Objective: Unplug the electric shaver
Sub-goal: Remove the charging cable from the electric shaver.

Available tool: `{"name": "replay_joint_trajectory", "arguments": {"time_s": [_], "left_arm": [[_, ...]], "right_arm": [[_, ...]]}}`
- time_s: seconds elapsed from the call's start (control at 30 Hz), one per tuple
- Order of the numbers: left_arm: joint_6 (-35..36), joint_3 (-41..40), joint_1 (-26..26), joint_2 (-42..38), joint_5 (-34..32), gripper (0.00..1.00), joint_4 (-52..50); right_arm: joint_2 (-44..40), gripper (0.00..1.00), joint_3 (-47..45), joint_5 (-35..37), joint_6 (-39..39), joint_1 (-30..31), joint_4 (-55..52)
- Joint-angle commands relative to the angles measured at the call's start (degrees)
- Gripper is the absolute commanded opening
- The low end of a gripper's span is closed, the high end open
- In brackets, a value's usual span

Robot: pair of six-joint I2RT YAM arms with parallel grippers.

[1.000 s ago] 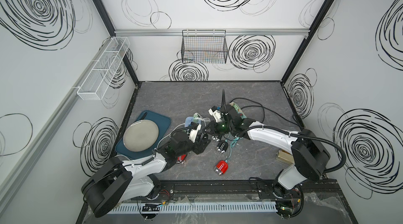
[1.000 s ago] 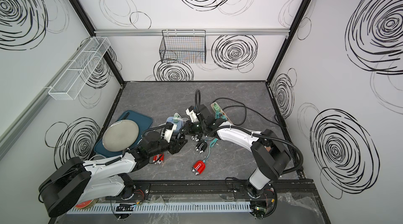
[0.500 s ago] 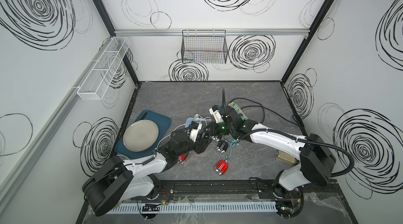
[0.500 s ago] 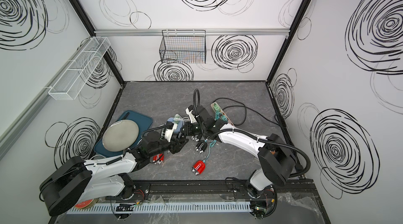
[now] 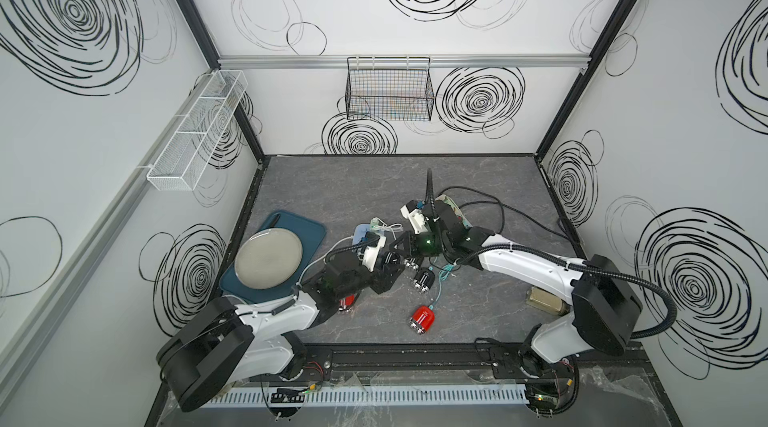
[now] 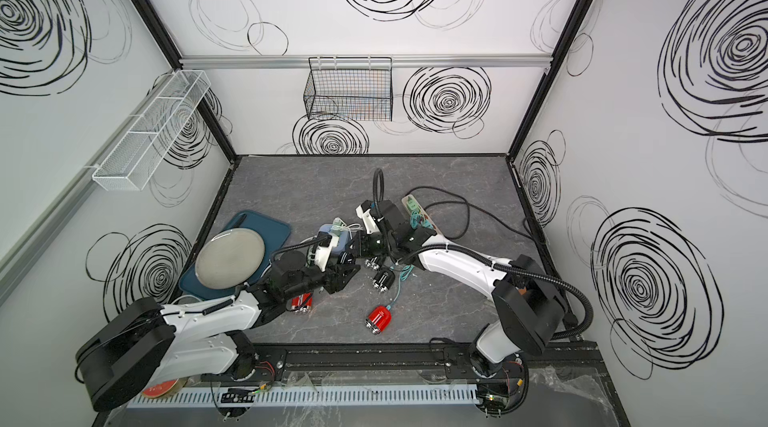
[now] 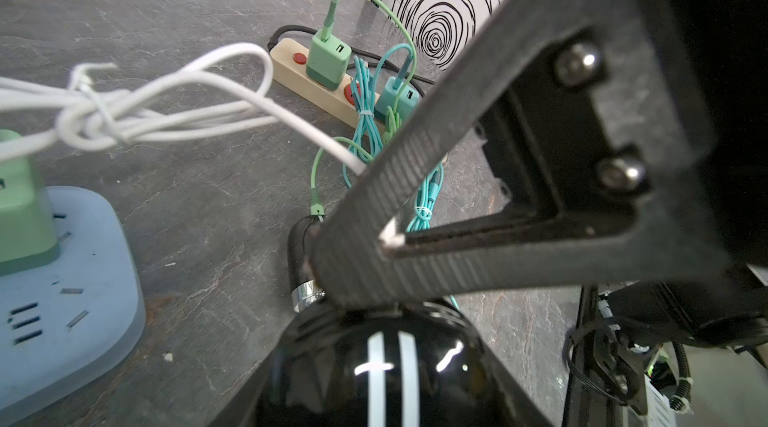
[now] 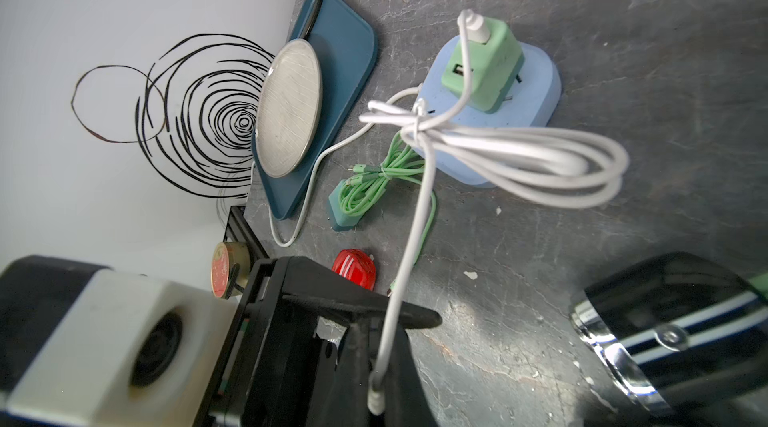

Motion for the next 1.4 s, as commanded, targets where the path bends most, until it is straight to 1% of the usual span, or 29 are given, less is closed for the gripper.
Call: {"name": "replay_joint_trajectory", "arguments": {"time_s": [0.0, 0.1, 0.23, 0.3, 0.47, 0.6, 0.8, 0.97, 1.13, 1.27, 1.33, 1.37], "left_arm": [[-0.15, -3.22, 0.15, 1.57, -0.64, 0.31, -10.65], [-0.13, -3.31, 0.00, 1.61, -0.89, 0.31, -10.71], [-0.18, -3.57, -0.03, 2.13, -0.90, 0.31, -10.39], [-0.27, -3.70, -0.11, 2.39, -0.84, 0.31, -10.06], [-0.53, -3.75, -0.37, 2.66, -0.85, 0.30, -9.75], [-0.53, -3.56, -0.62, 3.41, -0.97, 0.31, -9.71], [-0.72, -3.97, -0.72, 4.27, -1.21, 0.30, -9.28], [-0.71, -4.27, -0.73, 3.82, -1.65, 0.30, -9.57], [-0.61, -4.36, -0.73, 3.99, -1.64, 0.30, -9.74], [-0.53, -4.19, -0.73, 3.98, -1.69, 0.30, -10.01], [-0.53, -4.10, -0.73, 4.00, -1.73, 0.30, -10.01], [-0.53, -4.10, -0.79, 4.10, -1.67, 0.30, -10.01]], "right_arm": [[-4.51, 0.00, 2.78, 15.18, -2.81, -2.92, 1.63], [-5.21, 0.00, 2.58, 14.36, -2.82, -3.45, 2.72], [-5.12, 0.00, 1.18, 6.16, 0.00, -5.55, 7.42], [-5.10, 0.00, 0.31, 3.95, 1.96, -6.27, 9.53], [-5.85, 0.00, -0.08, 6.47, 4.10, -6.46, 9.43], [-6.07, 0.00, 0.70, 9.95, 1.54, -6.06, 7.36], [-7.74, 0.00, 0.00, 12.49, -1.53, -6.41, 8.66], [-7.83, 0.00, 0.62, 8.38, -0.69, -8.28, 8.93], [-7.31, 0.00, 2.23, 6.82, 0.27, -9.01, 6.49], [-4.99, 0.00, 4.31, 1.47, 2.01, -10.05, 4.47], [-4.98, 0.00, 4.57, 2.52, 1.68, -9.83, 4.01], [-5.11, 0.00, 5.02, 4.16, 0.92, -9.48, 3.07]]}}
